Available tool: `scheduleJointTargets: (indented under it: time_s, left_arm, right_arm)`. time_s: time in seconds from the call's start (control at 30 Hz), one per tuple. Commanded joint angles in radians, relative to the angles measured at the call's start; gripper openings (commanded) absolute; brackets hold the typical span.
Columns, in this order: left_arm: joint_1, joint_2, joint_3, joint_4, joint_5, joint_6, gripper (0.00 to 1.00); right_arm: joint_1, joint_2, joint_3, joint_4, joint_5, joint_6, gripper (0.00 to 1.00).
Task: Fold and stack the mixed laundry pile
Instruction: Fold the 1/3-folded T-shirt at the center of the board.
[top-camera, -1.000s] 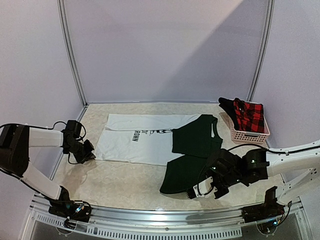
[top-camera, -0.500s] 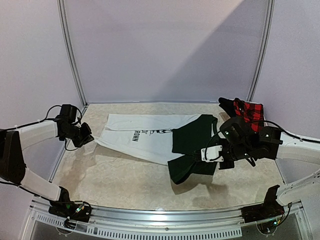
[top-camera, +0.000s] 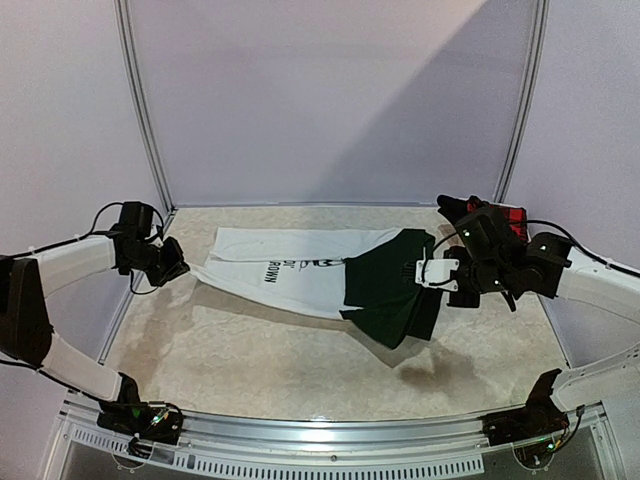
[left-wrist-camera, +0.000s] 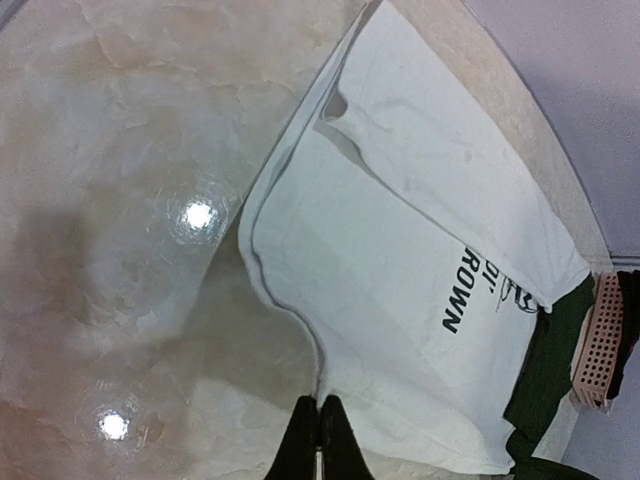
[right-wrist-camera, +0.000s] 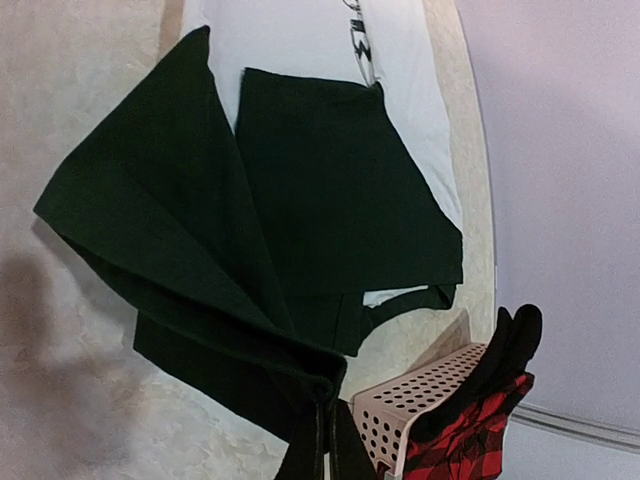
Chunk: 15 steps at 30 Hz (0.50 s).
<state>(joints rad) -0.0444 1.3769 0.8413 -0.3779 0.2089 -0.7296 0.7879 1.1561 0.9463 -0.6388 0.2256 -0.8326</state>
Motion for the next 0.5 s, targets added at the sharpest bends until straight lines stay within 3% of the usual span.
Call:
scheduleJointTargets:
  time_s: [0.0, 0.47]
  left_arm:
    - [0.009, 0.064, 0.039, 0.069, 0.007, 0.007, 0.0]
    - [0.008, 0.291, 0.229, 0.062, 0.009, 0.033, 0.0]
  right_arm:
    - [-0.066, 0.026, 0.054, 0.064, 0.046, -0.013, 0.0]
    - [-0.244, 0.221, 0.187, 0.265, 0.05, -0.026, 0.0]
